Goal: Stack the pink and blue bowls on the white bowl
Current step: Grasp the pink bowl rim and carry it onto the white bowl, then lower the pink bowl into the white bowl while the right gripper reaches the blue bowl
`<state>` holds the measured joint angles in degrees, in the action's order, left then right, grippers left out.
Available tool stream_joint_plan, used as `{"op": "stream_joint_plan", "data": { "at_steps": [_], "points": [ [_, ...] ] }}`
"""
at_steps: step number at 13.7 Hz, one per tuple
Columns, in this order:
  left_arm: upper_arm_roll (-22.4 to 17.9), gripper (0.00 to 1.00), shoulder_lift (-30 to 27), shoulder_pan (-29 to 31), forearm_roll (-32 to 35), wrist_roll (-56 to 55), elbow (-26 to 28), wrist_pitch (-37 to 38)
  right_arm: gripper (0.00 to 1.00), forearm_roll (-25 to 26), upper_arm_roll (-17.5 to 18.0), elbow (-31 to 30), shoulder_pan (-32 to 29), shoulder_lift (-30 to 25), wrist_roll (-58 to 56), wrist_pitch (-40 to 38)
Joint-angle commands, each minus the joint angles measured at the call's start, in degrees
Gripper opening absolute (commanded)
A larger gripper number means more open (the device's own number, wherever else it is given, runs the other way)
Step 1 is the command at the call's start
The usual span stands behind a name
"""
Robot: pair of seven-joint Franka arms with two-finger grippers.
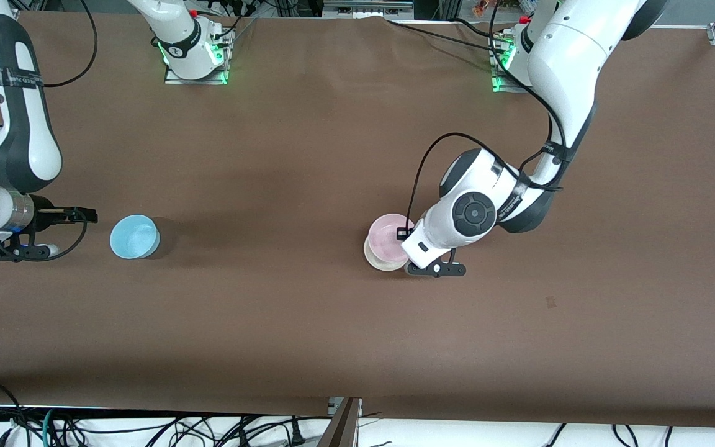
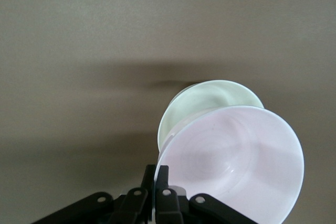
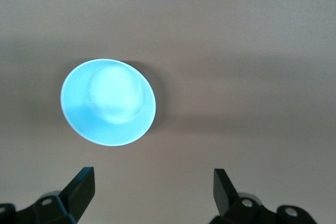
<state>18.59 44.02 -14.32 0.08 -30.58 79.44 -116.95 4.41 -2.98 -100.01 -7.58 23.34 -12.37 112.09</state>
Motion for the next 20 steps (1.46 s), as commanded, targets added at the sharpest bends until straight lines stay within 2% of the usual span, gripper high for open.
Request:
{"op": "stream_joint_plan", "data": {
  "at_steps": [1,6,9,12,16,20],
  "points": [
    [-0.83,0.0,1.85,-0.71,-0.61,-1.41,-2.36,-2.13,1.0,-0.36,-0.01,-4.04,-0.68,-1.19,-1.25,4.96],
    [-0.83,0.0,2.38,-0.88,-0.08,-1.41,-1.84,-5.22,1.0,-1.06,-0.1,-11.16,-1.12,-1.45,-1.16,15.6],
    [-0.83,0.0,2.38,-0.88,0.01,-1.41,-1.57,-5.22,1.0,-4.14,-0.1,-13.98,-1.47,-0.93,-1.25,20.09],
    [-0.92,0.0,2.47,-1.58,0.01,-1.41,-1.14,-5.22,1.0,-4.93,-0.1,-14.6,-2.08,0.65,-1.34,22.64],
    [-0.92,0.0,2.38,-1.76,0.01,-1.41,0.01,-5.13,1.0,-9.94,-0.1,-14.78,-3.05,2.85,-6.34,24.93],
    [-0.92,0.0,2.47,-1.85,0.01,-1.41,0.01,-5.22,1.0,-11.17,-0.01,-14.78,-3.23,4.08,-7.3,25.72]
  ]
}}
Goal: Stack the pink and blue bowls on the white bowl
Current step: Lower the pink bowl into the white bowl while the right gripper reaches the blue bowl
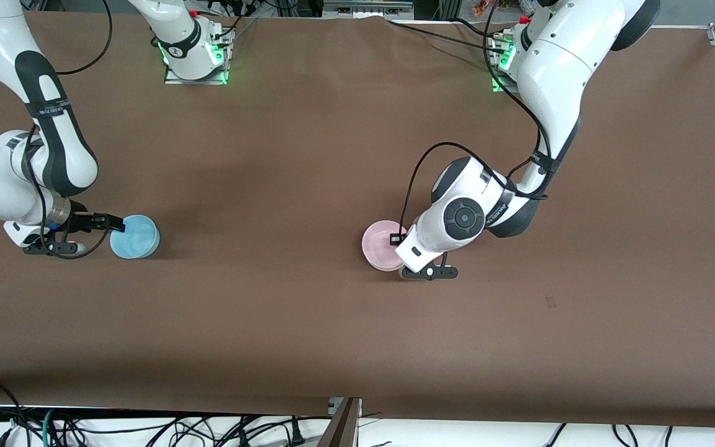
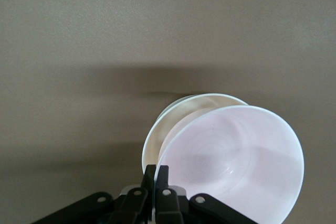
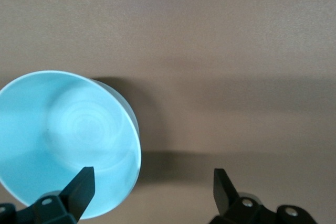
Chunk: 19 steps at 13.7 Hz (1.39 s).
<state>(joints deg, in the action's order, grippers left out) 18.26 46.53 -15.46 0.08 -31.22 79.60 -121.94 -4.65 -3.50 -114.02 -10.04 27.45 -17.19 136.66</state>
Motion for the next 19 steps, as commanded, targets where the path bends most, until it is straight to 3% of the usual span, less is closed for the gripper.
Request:
{"op": "stream_joint_plan", "data": {
  "at_steps": [1,3,7,8,9,10,16,17,19],
  "points": [
    [-0.6,0.0,0.14,-0.71,0.01,-0.69,-0.14,-0.23,1.0,-3.94,0.43,-0.68,-0.94,0.32,-4.07,1.33],
    [-0.6,0.0,0.58,-0.71,0.01,-0.68,-0.14,-0.4,0.99,-8.07,0.43,-0.68,-1.56,1.02,-8.28,2.03],
    [-0.51,0.0,0.85,-0.71,0.01,-0.77,-0.14,-0.66,0.99,-9.06,0.51,-0.15,-1.56,1.2,-8.56,1.51],
    [-0.51,0.15,0.93,-0.63,-0.08,-0.77,-0.14,-0.67,0.93,-9.75,0.51,-0.06,-1.64,1.2,-8.65,1.42],
    [-0.51,0.82,0.85,-0.19,0.01,-0.34,-0.14,-0.58,0.83,-10.28,0.51,0.03,-1.64,1.11,-8.83,1.33],
    [-0.51,1.0,0.85,-0.45,0.09,0.19,-0.23,-0.58,0.72,-10.46,0.51,0.03,-1.64,1.11,-8.83,1.24],
    [-0.51,1.0,-1.43,0.08,0.01,-0.51,-0.58,0.3,0.06,-10.55,0.78,0.55,-1.56,1.11,-9.79,1.15],
    [-0.51,1.0,-2.57,0.43,0.01,-0.42,-0.76,1.69,0.0,-10.55,0.78,0.64,-1.56,1.02,-9.79,0.63],
    [-0.51,1.0,-6.34,1.74,0.01,-0.16,-0.76,5.81,0.0,-10.64,0.95,2.04,-1.56,1.11,-9.71,-1.12]
  ]
}}
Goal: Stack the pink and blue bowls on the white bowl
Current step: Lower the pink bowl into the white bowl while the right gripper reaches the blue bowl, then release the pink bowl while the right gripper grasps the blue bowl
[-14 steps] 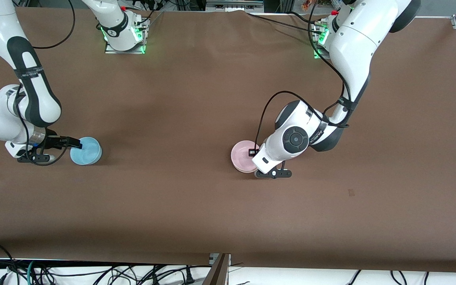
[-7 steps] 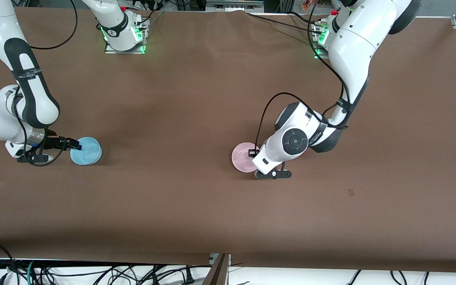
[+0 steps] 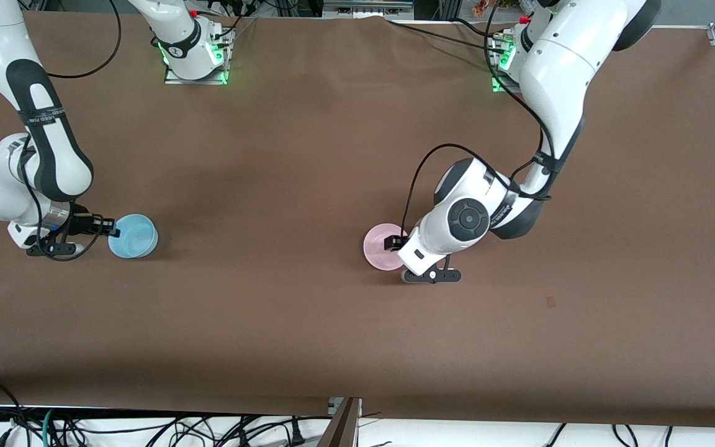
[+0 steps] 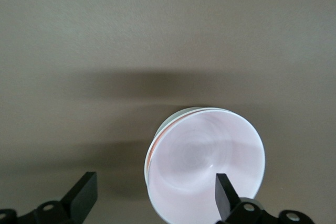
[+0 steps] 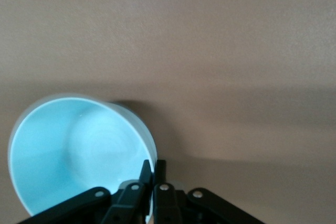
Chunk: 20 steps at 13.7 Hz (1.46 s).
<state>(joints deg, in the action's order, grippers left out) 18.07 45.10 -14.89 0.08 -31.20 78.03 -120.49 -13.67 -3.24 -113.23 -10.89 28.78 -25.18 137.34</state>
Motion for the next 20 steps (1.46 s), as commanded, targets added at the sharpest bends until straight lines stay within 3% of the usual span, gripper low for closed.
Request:
{"op": "stream_joint_plan", "data": {
  "at_steps": [1,7,10,12,13,16,17,20],
  "points": [
    [-0.32,1.0,-7.2,2.22,0.09,0.09,0.81,7.26,0.0,-1.63,0.69,2.21,-0.72,-0.21,-1.72,-3.12],
    [-0.32,1.0,-20.3,11.26,3.52,0.18,0.72,22.21,0.0,-1.63,1.3,10.65,2.7,-0.48,-1.01,-13.23],
    [-0.32,1.0,-25.13,14.26,3.61,0.87,0.64,28.71,0.0,-1.63,3.85,13.9,5.17,-1.18,1.51,-15.95],
    [-0.4,1.0,-26.11,15.93,3.52,8.22,0.2,32.32,0.0,-1.54,5.87,17.85,6.92,-1.18,7.22,-22.43],
    [-1.53,1.0,-28.29,16.12,3.26,12.35,0.46,32.77,0.0,-1.54,5.96,18.56,8.41,-1.18,10.47,-24.56],
    [-13.11,1.0,-33.92,11.3,2.29,26.84,3.43,32.78,0.0,-1.63,6.05,18.92,14.73,-1.71,15.93,-25.63],
    [-15.32,1.0,-36.2,10.76,2.29,31.42,5.8,32.52,0.0,-1.63,6.14,19.01,17.02,-1.79,18.65,-25.72],
    [-15.52,1.0,-43.5,11.98,2.12,34.8,15.2,28.4,0.0,-1.63,6.23,21.11,24.05,-1.8,33.65,-25.63]
  ]
}}
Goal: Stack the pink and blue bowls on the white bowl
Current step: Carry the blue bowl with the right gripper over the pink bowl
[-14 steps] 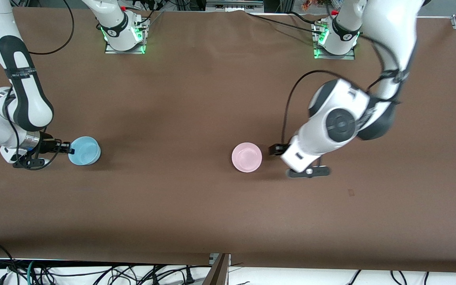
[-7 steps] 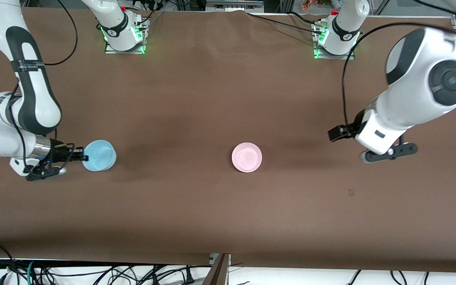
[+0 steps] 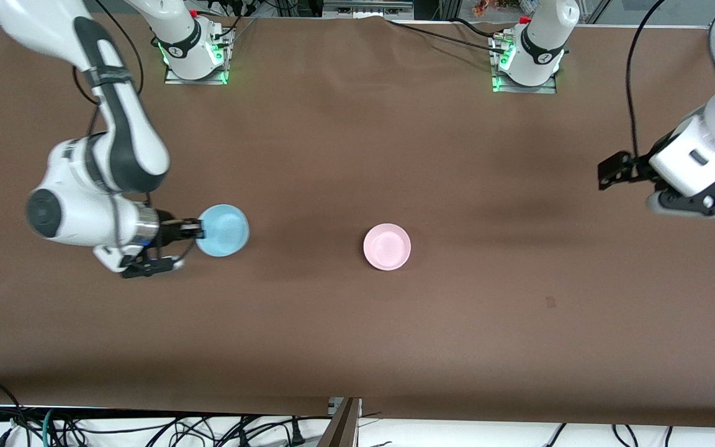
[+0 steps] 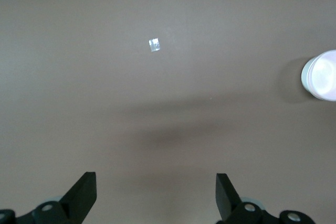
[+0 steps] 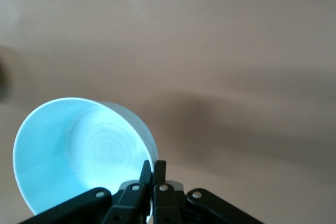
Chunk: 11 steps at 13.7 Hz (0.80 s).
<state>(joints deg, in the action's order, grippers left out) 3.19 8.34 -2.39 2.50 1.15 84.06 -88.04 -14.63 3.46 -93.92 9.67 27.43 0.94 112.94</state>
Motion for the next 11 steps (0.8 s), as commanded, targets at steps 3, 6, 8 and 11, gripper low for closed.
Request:
{"op": "stream_joint_plan", "data": {
  "at_steps": [3,6,8,11],
  "points": [
    [1.02,1.0,-8.25,2.02,-0.39,2.63,11.04,-5.65,0.0,-0.67,-0.47,3.56,9.04,0.16,19.5,-0.27],
    [2.26,1.0,-7.29,2.83,-0.3,2.63,9.9,-4.16,0.0,-0.67,-0.47,4.79,15.01,2.18,30.4,4.55],
    [2.26,1.0,-7.29,2.83,-0.21,2.63,9.89,-4.07,0.0,-0.49,-0.56,5.23,19.06,3.85,36.83,8.33],
    [2.34,1.0,-7.11,2.74,-0.12,2.63,9.81,-4.15,0.0,-0.49,-0.56,6.81,23.45,7.1,44.73,14.83]
  ]
}}
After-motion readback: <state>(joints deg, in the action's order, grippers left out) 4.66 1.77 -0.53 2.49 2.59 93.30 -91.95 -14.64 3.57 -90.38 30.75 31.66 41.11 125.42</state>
